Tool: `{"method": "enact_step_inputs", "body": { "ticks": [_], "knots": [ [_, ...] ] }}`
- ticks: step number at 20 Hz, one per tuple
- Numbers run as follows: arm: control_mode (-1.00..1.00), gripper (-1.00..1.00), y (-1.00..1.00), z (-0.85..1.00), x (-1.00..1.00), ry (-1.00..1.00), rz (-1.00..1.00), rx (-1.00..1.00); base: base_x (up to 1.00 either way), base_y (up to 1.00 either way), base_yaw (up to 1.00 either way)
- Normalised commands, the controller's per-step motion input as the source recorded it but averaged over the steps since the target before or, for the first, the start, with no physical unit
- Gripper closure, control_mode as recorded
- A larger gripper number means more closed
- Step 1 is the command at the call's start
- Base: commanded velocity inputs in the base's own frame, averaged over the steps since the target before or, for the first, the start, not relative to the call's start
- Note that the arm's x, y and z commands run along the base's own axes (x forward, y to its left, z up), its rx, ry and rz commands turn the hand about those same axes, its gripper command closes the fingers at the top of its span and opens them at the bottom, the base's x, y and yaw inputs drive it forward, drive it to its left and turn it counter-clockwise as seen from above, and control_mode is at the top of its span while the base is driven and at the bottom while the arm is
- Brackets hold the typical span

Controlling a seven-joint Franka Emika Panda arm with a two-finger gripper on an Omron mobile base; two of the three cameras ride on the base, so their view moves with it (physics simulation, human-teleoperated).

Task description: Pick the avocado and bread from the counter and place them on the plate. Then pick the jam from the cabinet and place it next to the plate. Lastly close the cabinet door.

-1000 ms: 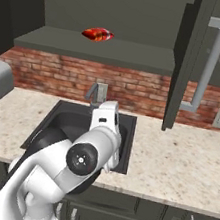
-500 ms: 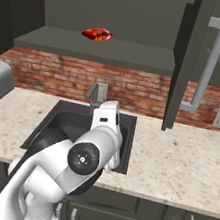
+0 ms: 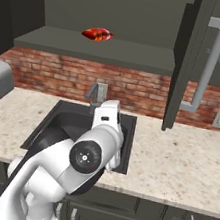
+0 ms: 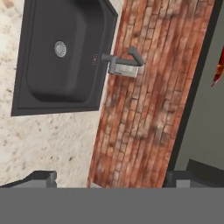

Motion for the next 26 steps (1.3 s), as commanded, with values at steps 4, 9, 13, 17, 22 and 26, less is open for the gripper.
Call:
{"method": "enact_step_inputs", "body": {
  "ticks": [4, 9, 13, 17, 22, 26],
  "knots": [
    [-1.00, -1.00, 0.00, 0.00, 0.00, 0.00, 0.00, 0.00, 0.00, 0.00, 0.00],
    [-1.00, -1.00, -0.08, 0.00, -0.09, -0.04, 0.00, 0.00, 0.00, 0.00, 0.00],
    [-1.00, -1.00, -0.34, 0.00, -0.44, -0.24, 0.00, 0.00, 0.00, 0.00, 0.00],
    [-1.00, -1.00, -0.12, 0.00, -0.43, -0.28, 0.01, 0.00, 0.00, 0.00, 0.00],
    [-1.00, -1.00, 0.18, 0.00, -0.73, -0.37, 0.06, -0.01, 0.00, 0.00, 0.00],
    [-1.00, -1.00, -0.04, 0.00, -1.00, -0.33, 0.20, 0.00, 0.00, 0.00, 0.00]
  ]
}}
